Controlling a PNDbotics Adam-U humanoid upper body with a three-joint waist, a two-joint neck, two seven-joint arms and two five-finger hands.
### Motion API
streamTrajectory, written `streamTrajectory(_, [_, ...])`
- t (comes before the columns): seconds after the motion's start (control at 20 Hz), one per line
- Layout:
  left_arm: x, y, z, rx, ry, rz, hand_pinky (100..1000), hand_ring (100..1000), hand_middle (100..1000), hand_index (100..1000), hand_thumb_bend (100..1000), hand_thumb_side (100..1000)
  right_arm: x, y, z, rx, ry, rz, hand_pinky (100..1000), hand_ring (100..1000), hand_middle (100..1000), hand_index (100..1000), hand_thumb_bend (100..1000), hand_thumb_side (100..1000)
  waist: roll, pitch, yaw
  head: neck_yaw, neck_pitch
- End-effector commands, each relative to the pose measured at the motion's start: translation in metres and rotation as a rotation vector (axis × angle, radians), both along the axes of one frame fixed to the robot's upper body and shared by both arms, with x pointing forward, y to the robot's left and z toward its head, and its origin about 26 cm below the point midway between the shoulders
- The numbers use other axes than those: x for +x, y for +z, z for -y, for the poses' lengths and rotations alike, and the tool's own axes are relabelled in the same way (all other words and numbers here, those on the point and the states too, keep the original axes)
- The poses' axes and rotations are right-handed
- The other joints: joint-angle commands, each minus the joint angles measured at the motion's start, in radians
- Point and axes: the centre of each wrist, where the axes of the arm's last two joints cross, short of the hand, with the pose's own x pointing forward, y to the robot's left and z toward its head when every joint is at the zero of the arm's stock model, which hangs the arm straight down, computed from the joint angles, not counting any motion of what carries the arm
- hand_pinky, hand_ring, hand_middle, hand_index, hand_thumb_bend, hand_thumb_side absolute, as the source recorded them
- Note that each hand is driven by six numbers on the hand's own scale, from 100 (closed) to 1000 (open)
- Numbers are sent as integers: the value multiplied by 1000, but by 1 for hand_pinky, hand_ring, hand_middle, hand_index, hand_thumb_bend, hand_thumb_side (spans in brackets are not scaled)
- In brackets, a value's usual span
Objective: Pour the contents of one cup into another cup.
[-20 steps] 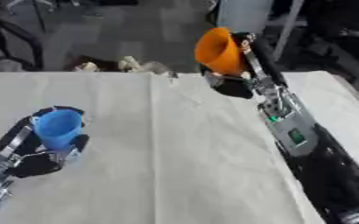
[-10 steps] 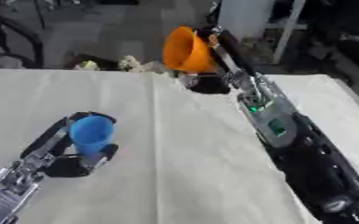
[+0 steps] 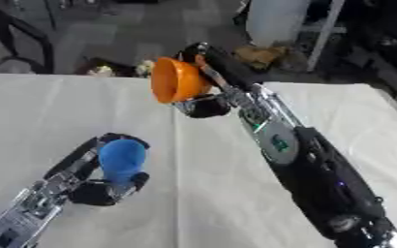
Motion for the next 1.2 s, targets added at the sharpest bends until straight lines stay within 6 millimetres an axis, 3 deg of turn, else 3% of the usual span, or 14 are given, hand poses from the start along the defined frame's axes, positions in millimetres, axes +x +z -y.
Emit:
streamTrajectory(0.05, [1, 8, 5, -2, -22, 18, 104, 684, 272, 755, 100, 321, 1, 9, -2, -25, 7, 46, 863, 618, 358, 652, 100, 107, 6, -16, 1, -4, 6])
streamTrajectory(1.2, [1, 16, 8, -10, -33, 5, 103, 685, 271, 755, 100, 321, -7, 7, -20, -191, 82, 163, 862, 644, 382, 655, 100, 100, 10, -18, -1, -1, 14])
